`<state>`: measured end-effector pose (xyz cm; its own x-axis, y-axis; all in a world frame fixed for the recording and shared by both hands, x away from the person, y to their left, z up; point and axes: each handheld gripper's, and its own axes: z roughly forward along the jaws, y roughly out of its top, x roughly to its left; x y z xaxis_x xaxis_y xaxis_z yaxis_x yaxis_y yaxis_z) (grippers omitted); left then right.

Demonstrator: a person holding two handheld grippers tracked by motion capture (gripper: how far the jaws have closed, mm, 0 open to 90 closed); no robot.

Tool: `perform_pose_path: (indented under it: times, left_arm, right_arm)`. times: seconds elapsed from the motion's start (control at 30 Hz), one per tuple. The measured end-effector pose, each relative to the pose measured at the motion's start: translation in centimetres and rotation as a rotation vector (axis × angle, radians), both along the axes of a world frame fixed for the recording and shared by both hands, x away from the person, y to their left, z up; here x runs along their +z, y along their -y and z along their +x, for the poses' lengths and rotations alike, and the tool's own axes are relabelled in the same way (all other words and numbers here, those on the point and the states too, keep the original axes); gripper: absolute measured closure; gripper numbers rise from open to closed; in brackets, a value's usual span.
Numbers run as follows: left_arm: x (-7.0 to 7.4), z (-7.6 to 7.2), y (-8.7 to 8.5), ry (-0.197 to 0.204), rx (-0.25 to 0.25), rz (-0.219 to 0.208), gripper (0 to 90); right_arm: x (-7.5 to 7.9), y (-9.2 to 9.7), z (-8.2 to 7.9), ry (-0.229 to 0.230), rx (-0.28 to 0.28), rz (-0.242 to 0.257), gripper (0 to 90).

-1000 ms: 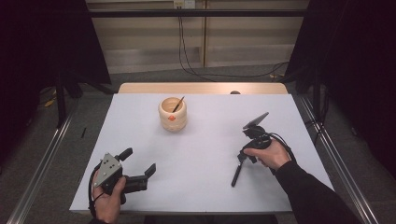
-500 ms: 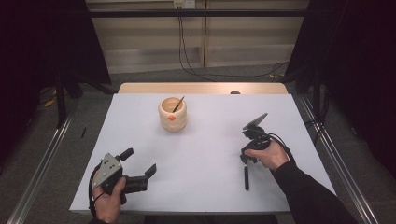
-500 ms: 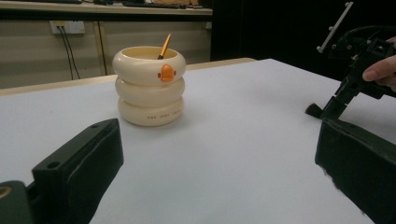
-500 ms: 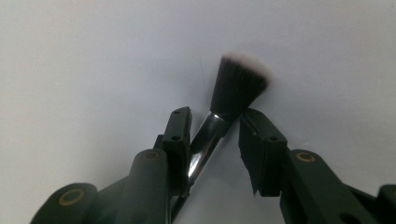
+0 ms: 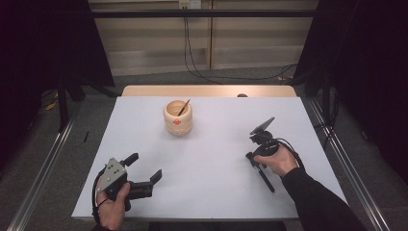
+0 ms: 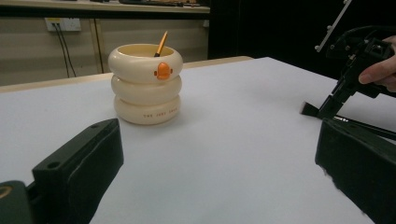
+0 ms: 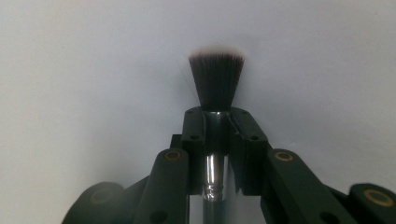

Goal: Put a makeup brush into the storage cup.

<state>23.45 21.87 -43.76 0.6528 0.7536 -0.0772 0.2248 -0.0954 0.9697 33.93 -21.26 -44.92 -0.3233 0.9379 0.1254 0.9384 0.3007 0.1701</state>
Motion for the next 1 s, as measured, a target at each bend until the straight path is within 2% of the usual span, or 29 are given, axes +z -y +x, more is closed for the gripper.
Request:
perform_pose_path:
  times: [0.13,0.23,0.37,0.47,0.57,0.67,0.7,0.83,1.0]
  left_arm:
    - [0.0,0.0,0.0,-0.001,-0.003,-0.005,1.1]
    - [0.0,0.0,0.0,-0.001,0.013,-0.006,0.9]
    - [0.0,0.0,0.0,-0.007,0.008,-0.003,1.1]
    - [0.0,0.0,0.1,-0.008,0.007,-0.005,1.1]
    - [0.0,0.1,0.1,-0.005,0.008,0.004,1.2]
    - [0.0,0.1,0.1,-0.008,0.006,0.007,1.1]
    - [-0.1,0.1,0.1,-0.008,0.004,-0.003,1.2]
    - [0.0,0.1,0.0,-0.007,0.005,-0.005,1.2]
    - [0.0,0.1,0.1,-0.008,0.008,-0.021,1.1]
  right_arm:
    - [0.0,0.1,-0.1,0.011,0.014,0.01,78.1]
    - [-0.1,0.3,-0.2,0.027,0.029,0.029,78.3]
    - [0.0,0.6,-0.3,0.024,0.024,0.043,78.2]
    - [-0.1,0.9,-0.4,0.038,0.028,0.069,78.2]
    - [-0.2,0.8,-0.5,0.052,0.039,0.067,78.3]
    - [0.1,1.0,-0.5,0.07,0.039,0.06,78.3]
    - [0.2,1.1,-0.5,0.087,0.035,0.078,78.3]
    - [0.6,1.5,-0.6,0.108,0.024,0.081,78.3]
    - [1.4,2.0,-0.9,0.167,0.028,0.131,78.3]
